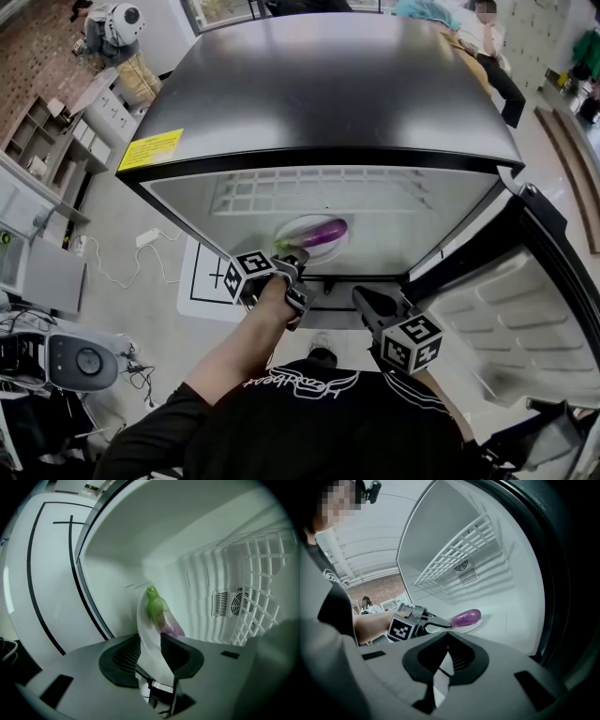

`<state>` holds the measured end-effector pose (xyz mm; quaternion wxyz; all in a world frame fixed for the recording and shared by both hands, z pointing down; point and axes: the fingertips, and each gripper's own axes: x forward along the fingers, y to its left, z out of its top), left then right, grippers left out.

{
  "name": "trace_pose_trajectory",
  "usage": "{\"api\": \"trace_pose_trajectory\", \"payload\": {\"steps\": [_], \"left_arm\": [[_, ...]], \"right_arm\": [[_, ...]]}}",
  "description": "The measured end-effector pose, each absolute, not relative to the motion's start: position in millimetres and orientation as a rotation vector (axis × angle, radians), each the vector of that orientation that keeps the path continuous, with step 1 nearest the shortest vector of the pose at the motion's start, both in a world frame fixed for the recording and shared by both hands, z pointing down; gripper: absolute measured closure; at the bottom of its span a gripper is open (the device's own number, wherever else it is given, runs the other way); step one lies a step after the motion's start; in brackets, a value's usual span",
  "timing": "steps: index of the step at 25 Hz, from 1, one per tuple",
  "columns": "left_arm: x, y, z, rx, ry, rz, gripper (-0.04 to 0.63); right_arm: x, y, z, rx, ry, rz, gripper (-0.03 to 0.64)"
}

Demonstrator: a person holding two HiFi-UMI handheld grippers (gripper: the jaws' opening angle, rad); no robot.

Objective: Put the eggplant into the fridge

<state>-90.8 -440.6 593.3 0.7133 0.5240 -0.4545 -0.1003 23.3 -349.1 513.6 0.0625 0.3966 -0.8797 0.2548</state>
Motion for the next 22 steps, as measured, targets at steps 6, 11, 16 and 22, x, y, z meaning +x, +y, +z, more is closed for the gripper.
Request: {"api": "trace_pose_trajectory", "payload": {"steps": [6, 11, 16, 22], "left_arm": [[-89, -431, 594, 1.195, -0.979, -0.182, 0.480], [-85, -421, 593, 1.242, -0.934, -0.163, 0.480], [-87, -409, 593, 1.234, -0.902, -0.191, 0.480], [-77, -393, 576, 1.294, -0.842, -0.277, 0.482]], "right_arm": [[21, -343, 514, 1.178, -2.664, 0.775, 0.609], [21, -339, 516, 1.164, -2.666, 0.773, 0.609], [18, -336, 513, 1.151, -2.669, 0.765, 0.611], [20, -327, 512, 1.128, -2.672, 0.752, 0.609]]}}
